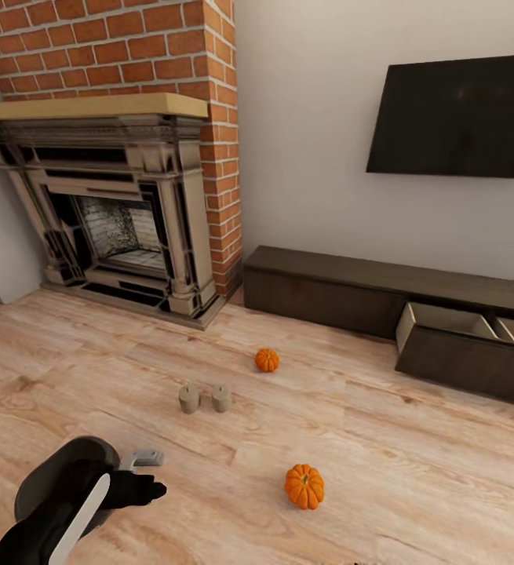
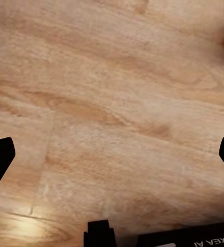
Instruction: Place each of the two pumpkins and all three candles from the living room inside a cabinet in the living room (use any cabinet), then make sure every cabinet is closed, and position the cauldron so it is next to a table in the living room.
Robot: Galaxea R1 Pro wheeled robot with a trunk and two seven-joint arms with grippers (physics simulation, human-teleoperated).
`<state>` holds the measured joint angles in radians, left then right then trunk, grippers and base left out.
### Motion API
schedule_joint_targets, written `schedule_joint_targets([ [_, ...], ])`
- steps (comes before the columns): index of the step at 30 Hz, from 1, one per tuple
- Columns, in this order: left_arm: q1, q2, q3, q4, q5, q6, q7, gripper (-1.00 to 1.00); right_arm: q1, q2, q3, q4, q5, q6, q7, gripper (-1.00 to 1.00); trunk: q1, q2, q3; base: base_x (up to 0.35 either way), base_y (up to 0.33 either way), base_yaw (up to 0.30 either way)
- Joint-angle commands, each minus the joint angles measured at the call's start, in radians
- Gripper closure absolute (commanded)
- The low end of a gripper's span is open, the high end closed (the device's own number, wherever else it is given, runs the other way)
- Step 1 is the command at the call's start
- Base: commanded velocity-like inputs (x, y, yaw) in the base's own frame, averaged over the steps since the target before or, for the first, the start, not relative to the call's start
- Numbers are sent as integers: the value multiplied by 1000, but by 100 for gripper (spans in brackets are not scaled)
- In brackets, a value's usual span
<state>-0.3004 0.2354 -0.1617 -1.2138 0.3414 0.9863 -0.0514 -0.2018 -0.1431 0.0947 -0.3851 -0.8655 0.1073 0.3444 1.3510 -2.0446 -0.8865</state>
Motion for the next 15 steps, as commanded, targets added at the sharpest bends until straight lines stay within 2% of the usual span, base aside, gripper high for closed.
schedule_joint_targets([
  [1, 0, 1, -1, -1, -6, 3, -5, -100, -1, -1, 7, 0, -10, 1, 1, -100, 0, 0, -2, 0, 0, -254],
  [15, 0, 2, -1, -1, -6, 3, -5, -100, -1, -1, 7, 0, -10, -1, 1, -100, 0, 0, -11, 0, 34, -254],
])
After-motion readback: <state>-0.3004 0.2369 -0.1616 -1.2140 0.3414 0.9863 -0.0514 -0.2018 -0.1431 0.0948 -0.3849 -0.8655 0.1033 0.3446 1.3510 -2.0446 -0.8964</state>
